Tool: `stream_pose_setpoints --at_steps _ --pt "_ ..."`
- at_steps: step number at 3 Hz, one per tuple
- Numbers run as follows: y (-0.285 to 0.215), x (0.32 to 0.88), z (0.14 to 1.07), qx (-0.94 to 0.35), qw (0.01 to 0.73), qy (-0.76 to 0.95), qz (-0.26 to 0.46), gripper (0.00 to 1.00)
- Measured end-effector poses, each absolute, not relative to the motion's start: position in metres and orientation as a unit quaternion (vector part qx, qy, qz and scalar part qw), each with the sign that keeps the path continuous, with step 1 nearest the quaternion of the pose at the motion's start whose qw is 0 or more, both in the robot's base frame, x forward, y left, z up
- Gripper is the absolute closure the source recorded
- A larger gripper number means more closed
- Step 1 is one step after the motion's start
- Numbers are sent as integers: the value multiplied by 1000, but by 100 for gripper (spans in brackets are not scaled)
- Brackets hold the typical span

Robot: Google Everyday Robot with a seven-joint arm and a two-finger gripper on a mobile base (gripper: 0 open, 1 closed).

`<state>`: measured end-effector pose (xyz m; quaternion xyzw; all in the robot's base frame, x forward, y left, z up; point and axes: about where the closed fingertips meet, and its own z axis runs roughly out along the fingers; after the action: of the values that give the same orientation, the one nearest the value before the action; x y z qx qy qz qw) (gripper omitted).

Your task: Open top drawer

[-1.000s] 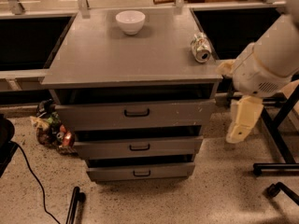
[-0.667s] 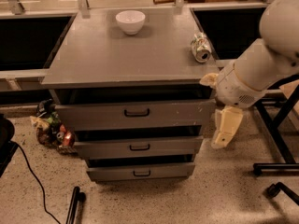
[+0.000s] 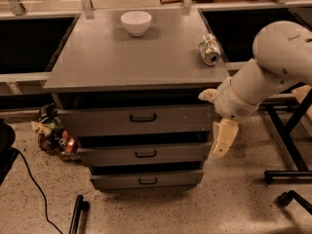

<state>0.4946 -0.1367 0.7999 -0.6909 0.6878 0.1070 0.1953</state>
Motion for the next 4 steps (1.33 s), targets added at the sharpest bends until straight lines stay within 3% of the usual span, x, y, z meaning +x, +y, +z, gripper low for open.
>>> stream_pose_setpoints --at_steps 4 --pt "-99 600 694 -747 215 627 47 0"
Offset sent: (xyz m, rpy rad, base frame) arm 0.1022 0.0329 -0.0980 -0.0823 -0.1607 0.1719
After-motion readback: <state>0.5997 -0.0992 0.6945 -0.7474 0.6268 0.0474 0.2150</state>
